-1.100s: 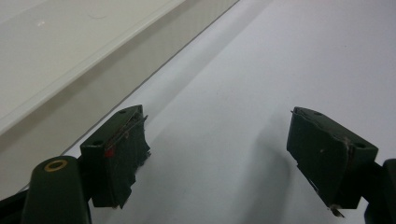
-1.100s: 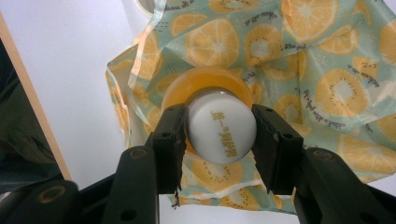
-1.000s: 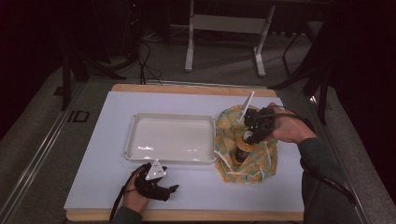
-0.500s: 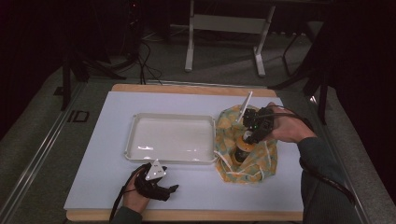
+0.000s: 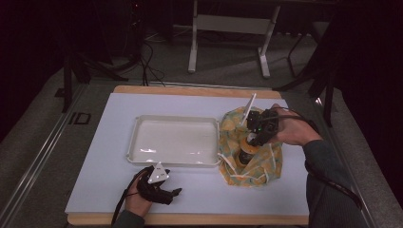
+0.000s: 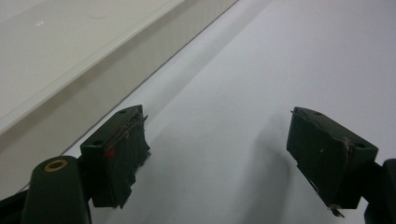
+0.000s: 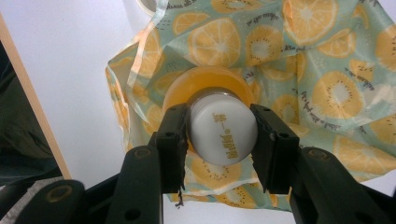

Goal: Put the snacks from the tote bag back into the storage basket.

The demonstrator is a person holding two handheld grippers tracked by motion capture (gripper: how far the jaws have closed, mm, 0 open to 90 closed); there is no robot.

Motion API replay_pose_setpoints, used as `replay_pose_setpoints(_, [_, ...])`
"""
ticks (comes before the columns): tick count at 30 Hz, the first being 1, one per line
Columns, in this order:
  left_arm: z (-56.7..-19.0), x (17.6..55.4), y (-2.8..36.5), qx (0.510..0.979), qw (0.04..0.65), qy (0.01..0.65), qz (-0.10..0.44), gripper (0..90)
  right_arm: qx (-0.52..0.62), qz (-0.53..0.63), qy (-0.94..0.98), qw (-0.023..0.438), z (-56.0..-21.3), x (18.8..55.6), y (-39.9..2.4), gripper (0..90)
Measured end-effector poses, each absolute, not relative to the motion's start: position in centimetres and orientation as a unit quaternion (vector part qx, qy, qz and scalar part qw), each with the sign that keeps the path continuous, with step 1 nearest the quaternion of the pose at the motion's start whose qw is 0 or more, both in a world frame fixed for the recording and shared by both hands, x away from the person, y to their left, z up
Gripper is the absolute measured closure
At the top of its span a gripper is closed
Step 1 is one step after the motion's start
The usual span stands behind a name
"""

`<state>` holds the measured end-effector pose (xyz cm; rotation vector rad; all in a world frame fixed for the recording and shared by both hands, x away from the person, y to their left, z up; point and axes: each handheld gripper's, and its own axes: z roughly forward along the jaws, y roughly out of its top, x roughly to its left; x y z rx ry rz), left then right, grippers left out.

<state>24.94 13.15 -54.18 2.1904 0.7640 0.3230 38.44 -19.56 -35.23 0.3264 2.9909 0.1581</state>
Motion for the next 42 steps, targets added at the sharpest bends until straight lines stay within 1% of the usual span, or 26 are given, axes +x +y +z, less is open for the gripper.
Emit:
replay_pose_setpoints(21, [-54.2,24.9,13.1,0.862,0.387,0.300,0.128,19.9,0.097,0.067,0.990,0.076,-32.6,37.5,-19.6,58.8])
replay_pose_setpoints(42, [-54.2,24.9,13.1,0.862,0.388,0.300,0.127,19.9,0.104,0.066,0.989,0.078,-29.9,37.1,-20.1,58.8])
